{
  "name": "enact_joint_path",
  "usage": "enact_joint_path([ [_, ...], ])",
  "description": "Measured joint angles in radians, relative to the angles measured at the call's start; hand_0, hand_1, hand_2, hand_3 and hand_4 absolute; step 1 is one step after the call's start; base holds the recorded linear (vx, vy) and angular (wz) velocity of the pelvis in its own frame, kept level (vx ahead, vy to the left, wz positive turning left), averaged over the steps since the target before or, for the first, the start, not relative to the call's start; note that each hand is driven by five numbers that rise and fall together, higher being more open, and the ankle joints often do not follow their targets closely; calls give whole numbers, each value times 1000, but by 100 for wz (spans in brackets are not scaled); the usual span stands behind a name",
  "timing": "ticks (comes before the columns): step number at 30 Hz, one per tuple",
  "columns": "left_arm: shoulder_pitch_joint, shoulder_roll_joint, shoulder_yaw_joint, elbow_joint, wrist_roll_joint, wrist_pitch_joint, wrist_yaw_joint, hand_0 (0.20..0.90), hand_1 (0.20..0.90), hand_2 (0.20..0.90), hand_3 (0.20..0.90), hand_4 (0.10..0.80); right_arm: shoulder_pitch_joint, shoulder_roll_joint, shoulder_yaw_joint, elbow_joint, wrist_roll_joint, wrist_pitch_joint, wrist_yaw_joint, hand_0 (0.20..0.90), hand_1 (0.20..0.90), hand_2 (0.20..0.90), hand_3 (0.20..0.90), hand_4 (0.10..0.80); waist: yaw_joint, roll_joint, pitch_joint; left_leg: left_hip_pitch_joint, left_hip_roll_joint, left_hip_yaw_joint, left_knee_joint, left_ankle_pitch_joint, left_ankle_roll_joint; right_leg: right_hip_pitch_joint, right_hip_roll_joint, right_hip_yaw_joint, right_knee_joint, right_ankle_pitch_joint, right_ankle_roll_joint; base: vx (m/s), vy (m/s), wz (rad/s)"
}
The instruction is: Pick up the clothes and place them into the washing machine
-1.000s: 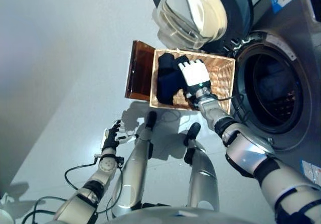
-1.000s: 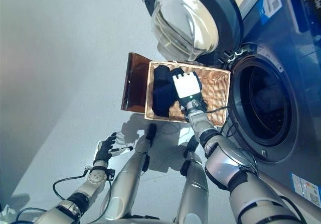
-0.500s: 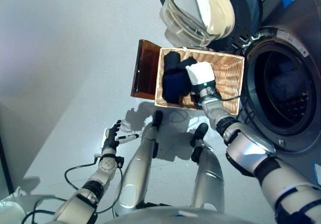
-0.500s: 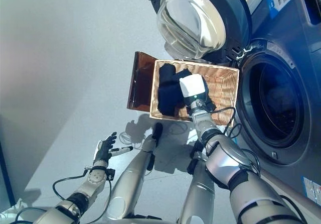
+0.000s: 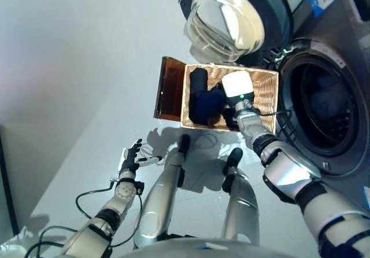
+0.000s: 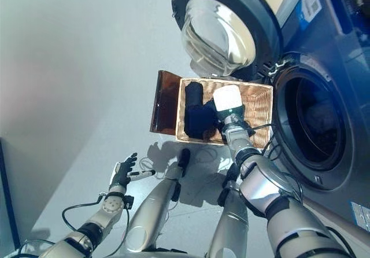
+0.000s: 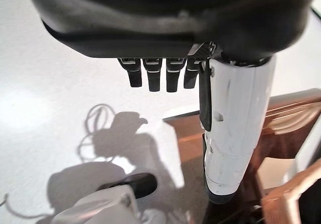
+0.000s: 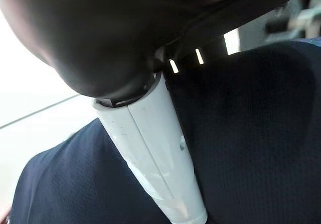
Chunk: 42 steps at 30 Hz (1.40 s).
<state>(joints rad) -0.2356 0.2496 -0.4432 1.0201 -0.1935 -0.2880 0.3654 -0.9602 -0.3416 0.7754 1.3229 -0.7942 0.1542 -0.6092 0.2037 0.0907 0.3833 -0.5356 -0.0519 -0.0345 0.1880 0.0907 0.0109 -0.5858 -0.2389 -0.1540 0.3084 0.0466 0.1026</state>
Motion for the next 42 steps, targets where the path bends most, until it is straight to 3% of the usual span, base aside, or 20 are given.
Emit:
enact_joint_path([
  [5,27,-2,10,2,8,4,-19,900,900,900,900,800,16,-19,-29,0,28,-2,2,200,200,200,200,300,-20,24,-22,85,1,29,-41,3,5,92,8,19,-92,52,19,28,20,-21],
  [12,58,-6,12,11,19,20,-38,900,900,900,900,800,28,-35,-121,-4,128,-9,2,200,200,200,200,300,-52,33,-51,142,2,59,-77,2,6,146,20,43,-150,77,28,19,4,-13],
  [16,104,-21,41,28,29,23,-39,900,900,900,900,800,92,-21,-299,-24,324,-68,-2,200,200,200,200,300,-60,33,-93,169,2,84,-105,1,8,159,24,62,-180,85,28,-4,15,-17],
  [20,131,-21,58,42,39,31,-38,900,900,900,900,800,173,-1,-378,-53,518,-128,-3,200,200,200,200,300,-84,35,-104,179,2,97,-108,-2,13,158,28,79,-181,85,28,-12,9,-12],
  [34,147,-24,50,50,64,33,-38,900,900,900,900,800,215,13,-381,-26,576,-150,0,200,200,200,200,300,-89,55,-127,130,1,118,-101,-4,16,104,29,101,-190,100,28,-8,1,-4],
  [42,114,-41,5,43,57,27,-33,900,900,900,900,800,69,-23,-335,111,524,-103,-2,200,200,200,200,300,-73,90,-95,67,0,109,-83,5,25,49,26,90,-169,102,26,-32,4,6],
])
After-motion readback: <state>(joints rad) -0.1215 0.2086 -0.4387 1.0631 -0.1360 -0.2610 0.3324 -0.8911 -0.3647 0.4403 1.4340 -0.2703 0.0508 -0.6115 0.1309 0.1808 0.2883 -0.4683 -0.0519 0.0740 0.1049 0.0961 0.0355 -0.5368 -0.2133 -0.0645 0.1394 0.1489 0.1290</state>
